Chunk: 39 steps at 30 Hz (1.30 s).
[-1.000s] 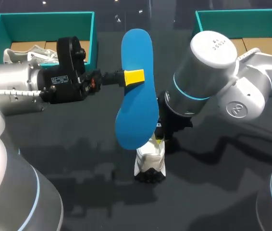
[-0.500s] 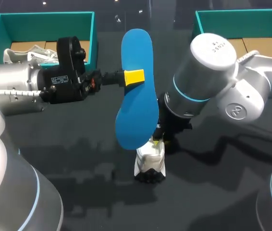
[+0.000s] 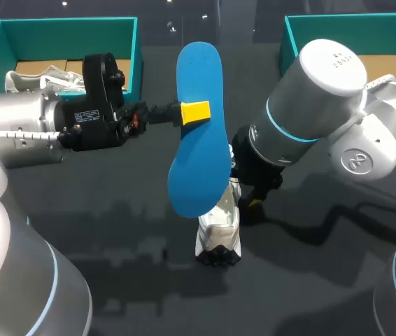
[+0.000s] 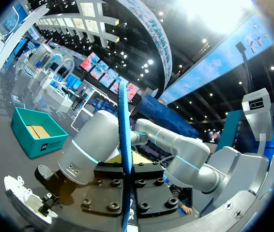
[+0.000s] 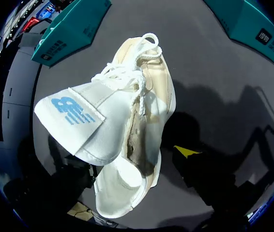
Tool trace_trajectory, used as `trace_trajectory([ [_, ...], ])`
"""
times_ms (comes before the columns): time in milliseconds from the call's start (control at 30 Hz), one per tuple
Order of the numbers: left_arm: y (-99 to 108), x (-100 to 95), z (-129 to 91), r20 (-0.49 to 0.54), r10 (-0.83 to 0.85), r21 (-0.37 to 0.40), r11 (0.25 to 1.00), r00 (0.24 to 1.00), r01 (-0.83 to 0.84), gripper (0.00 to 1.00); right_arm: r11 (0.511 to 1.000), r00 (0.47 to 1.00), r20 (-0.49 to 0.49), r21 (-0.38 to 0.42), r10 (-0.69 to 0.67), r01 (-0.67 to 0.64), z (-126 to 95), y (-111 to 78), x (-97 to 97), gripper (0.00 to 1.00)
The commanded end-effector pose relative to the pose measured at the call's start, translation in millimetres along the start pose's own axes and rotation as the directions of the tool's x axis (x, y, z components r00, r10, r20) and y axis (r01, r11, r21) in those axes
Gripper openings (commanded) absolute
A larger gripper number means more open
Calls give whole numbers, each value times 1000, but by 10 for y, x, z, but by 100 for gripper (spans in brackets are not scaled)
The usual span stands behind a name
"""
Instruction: Take the shoe out of the shoebox, open the shoe tongue, remove and reinsert the insole, then place the shoe into the shoebox
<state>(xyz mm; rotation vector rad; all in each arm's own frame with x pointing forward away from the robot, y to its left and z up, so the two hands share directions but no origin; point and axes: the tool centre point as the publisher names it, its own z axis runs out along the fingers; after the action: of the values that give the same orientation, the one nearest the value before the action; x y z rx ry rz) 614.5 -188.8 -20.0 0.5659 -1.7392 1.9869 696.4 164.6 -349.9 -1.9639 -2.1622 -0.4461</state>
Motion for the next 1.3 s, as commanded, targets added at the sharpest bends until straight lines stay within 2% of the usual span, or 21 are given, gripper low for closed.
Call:
trace_trajectory([
  [33, 6, -15, 25, -1, 0, 2, 1000, 1000, 0, 0, 999, 987, -156, 6, -36, 38, -289, -37, -204, 100],
  [67, 6, -15, 25, -1, 0, 2, 1000, 1000, 0, 0, 999, 994, -107, 0, -36, 36, -349, -38, -185, 100],
  [533, 6, -15, 25, -1, 0, 2, 1000, 1000, 0, 0, 999, 994, -107, 0, -36, 36, -349, -38, -185, 100],
  [567, 6, -15, 25, -1, 0, 2, 1000, 1000, 0, 0, 1000, 990, -142, -9, -27, 26, -369, -43, -175, 100],
  [733, -127, 38, 46, -69, 224, 59, 974, 972, -220, 0, 998, 967, -251, -33, 35, -45, -538, -67, -191, 100],
  [1000, -284, -28, -10, -135, 546, 6, 835, 827, -550, 0, 992, 923, -376, -59, 83, -113, -849, -32, -243, 100],
  [1167, -436, -124, -40, -161, 709, -26, 692, 686, -721, 0, 991, 904, -421, -65, 82, -120, -1013, 33, -264, 100],
  [1300, -471, -291, -56, -170, 814, -48, 557, 556, -829, 0, 990, 887, -455, -73, 75, -122, -1109, 99, -280, 100],
])
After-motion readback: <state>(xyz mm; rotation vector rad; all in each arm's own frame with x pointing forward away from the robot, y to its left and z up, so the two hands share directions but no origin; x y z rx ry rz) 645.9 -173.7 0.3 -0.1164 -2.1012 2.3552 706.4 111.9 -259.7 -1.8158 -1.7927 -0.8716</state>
